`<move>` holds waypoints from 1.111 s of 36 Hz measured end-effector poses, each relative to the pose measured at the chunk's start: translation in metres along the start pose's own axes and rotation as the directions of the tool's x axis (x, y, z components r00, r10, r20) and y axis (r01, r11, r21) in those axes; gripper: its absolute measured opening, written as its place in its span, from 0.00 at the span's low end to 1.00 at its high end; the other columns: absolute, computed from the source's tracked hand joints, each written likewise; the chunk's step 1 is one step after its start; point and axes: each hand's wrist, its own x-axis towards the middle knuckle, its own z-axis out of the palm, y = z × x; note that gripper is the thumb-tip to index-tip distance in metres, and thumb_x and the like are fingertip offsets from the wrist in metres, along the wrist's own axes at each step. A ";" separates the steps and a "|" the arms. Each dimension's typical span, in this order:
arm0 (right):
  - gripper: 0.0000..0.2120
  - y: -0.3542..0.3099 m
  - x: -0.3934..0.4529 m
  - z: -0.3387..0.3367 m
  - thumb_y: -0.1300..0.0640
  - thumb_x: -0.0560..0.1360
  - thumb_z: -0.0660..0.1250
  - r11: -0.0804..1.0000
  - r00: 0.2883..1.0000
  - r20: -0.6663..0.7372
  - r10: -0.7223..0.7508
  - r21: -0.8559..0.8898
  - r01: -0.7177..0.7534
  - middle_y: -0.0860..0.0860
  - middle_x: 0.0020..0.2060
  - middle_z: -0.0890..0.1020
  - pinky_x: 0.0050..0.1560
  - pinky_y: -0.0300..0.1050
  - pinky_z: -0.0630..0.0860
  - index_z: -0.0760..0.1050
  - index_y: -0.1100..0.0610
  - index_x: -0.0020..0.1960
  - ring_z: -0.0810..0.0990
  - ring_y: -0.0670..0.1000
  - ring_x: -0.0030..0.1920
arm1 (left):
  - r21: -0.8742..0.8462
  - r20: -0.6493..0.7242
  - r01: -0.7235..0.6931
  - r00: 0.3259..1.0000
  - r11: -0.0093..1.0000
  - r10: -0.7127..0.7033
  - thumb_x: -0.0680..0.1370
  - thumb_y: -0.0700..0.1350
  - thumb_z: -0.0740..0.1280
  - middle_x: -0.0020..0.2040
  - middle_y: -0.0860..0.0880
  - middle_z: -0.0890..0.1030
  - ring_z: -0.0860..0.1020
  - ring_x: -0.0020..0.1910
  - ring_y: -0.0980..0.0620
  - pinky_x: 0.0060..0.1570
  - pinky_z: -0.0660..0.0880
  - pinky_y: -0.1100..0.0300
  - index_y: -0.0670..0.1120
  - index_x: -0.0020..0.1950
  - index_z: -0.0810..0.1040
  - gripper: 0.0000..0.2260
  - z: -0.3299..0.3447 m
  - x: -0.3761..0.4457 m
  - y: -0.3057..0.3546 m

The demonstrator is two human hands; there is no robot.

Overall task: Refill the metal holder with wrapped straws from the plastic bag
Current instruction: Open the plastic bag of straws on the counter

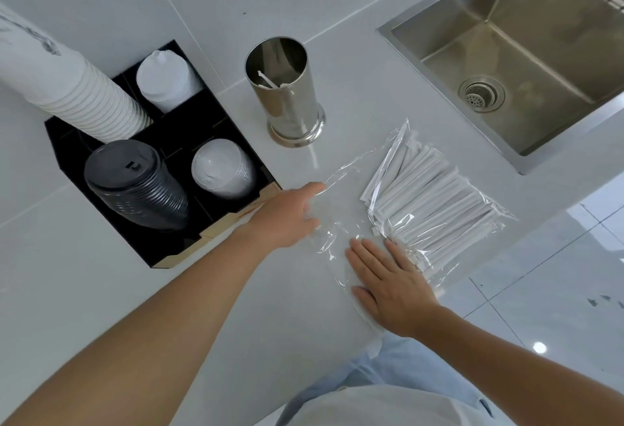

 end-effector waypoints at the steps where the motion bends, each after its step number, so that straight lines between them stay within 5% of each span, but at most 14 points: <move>1: 0.27 0.000 0.000 0.000 0.45 0.80 0.54 1.000 1.000 -0.007 -0.001 0.000 0.001 0.53 0.74 0.66 0.72 0.59 0.57 0.66 0.57 0.74 0.64 0.54 0.74 | 0.047 -0.003 -0.015 1.000 0.999 0.015 0.75 0.47 0.67 0.54 0.49 0.78 0.77 0.53 0.48 0.47 0.73 0.59 0.56 0.71 0.67 0.25 -0.001 0.002 0.002; 5: 0.27 -0.004 -0.001 -0.001 0.45 0.80 0.53 1.000 1.000 -0.009 0.008 -0.002 -0.008 0.53 0.74 0.66 0.72 0.59 0.56 0.66 0.58 0.74 0.64 0.54 0.74 | 0.145 -0.044 -0.065 0.996 0.987 0.072 0.76 0.40 0.64 0.46 0.48 0.81 0.77 0.49 0.46 0.40 0.69 0.60 0.45 0.52 0.80 0.08 0.000 0.006 0.002; 8: 0.27 -0.003 -0.008 -0.001 0.45 0.80 0.53 1.000 1.000 -0.012 0.019 -0.003 -0.019 0.53 0.74 0.67 0.72 0.58 0.55 0.66 0.58 0.74 0.65 0.54 0.74 | 0.064 -0.075 -0.064 0.995 0.996 0.068 0.76 0.39 0.63 0.38 0.52 0.79 0.74 0.41 0.50 0.35 0.67 0.60 0.45 0.44 0.79 0.06 0.001 0.003 -0.007; 16: 0.26 -0.005 -0.020 0.001 0.46 0.81 0.53 1.000 1.000 -0.018 0.018 0.006 -0.018 0.52 0.74 0.67 0.72 0.58 0.57 0.66 0.57 0.74 0.64 0.53 0.74 | -0.054 -0.108 -0.050 0.993 0.997 0.044 0.77 0.42 0.65 0.39 0.50 0.81 0.79 0.41 0.48 0.37 0.72 0.61 0.48 0.43 0.78 0.04 0.010 -0.007 -0.028; 21: 0.25 -0.006 -0.030 0.000 0.47 0.80 0.54 1.000 0.999 -0.043 0.002 0.019 -0.001 0.52 0.73 0.68 0.71 0.59 0.58 0.69 0.57 0.73 0.65 0.54 0.74 | 0.144 -0.067 -0.053 0.996 0.988 0.063 0.78 0.45 0.62 0.46 0.53 0.81 0.77 0.47 0.46 0.45 0.75 0.55 0.51 0.56 0.76 0.08 0.009 -0.010 -0.020; 23: 0.25 -0.007 -0.031 -0.001 0.47 0.80 0.54 1.000 0.999 -0.047 0.007 0.025 -0.006 0.52 0.73 0.69 0.70 0.59 0.58 0.69 0.57 0.73 0.65 0.54 0.74 | 0.330 -0.028 -0.103 0.993 0.938 0.118 0.77 0.47 0.62 0.51 0.52 0.79 0.74 0.58 0.46 0.58 0.69 0.53 0.54 0.61 0.73 0.13 0.010 -0.007 -0.015; 25: 0.25 -0.008 -0.030 -0.001 0.47 0.80 0.54 0.999 0.999 -0.043 0.017 0.032 -0.015 0.52 0.73 0.69 0.70 0.59 0.59 0.68 0.58 0.73 0.65 0.54 0.74 | 0.547 0.004 -0.177 0.978 0.818 0.209 0.77 0.48 0.62 0.56 0.51 0.76 0.64 0.70 0.47 0.72 0.51 0.44 0.54 0.61 0.74 0.13 0.015 -0.002 -0.009; 27: 0.26 -0.008 -0.029 -0.002 0.47 0.80 0.54 0.999 0.999 -0.041 0.019 0.042 -0.017 0.52 0.73 0.69 0.70 0.59 0.59 0.68 0.58 0.73 0.65 0.54 0.74 | 0.597 0.067 -0.234 0.968 0.767 0.243 0.78 0.49 0.62 0.61 0.52 0.73 0.55 0.76 0.47 0.73 0.38 0.41 0.54 0.62 0.75 0.13 0.022 0.002 -0.001; 33: 0.29 -0.004 -0.029 -0.003 0.43 0.80 0.57 0.993 0.999 0.012 0.044 0.110 -0.045 0.53 0.75 0.64 0.72 0.56 0.57 0.64 0.58 0.75 0.62 0.54 0.75 | 0.524 0.098 -0.314 0.946 0.792 0.310 0.78 0.41 0.59 0.48 0.52 0.79 0.76 0.54 0.48 0.74 0.48 0.51 0.52 0.52 0.76 0.09 0.036 0.006 0.018; 40: 0.32 -0.002 -0.035 -0.005 0.41 0.79 0.56 0.990 0.992 0.012 0.124 0.069 -0.124 0.55 0.75 0.63 0.73 0.54 0.57 0.63 0.60 0.76 0.60 0.55 0.76 | 0.459 0.090 -0.354 0.931 0.815 0.353 0.79 0.41 0.59 0.44 0.52 0.79 0.76 0.45 0.49 0.69 0.53 0.57 0.52 0.50 0.76 0.09 0.039 0.000 0.005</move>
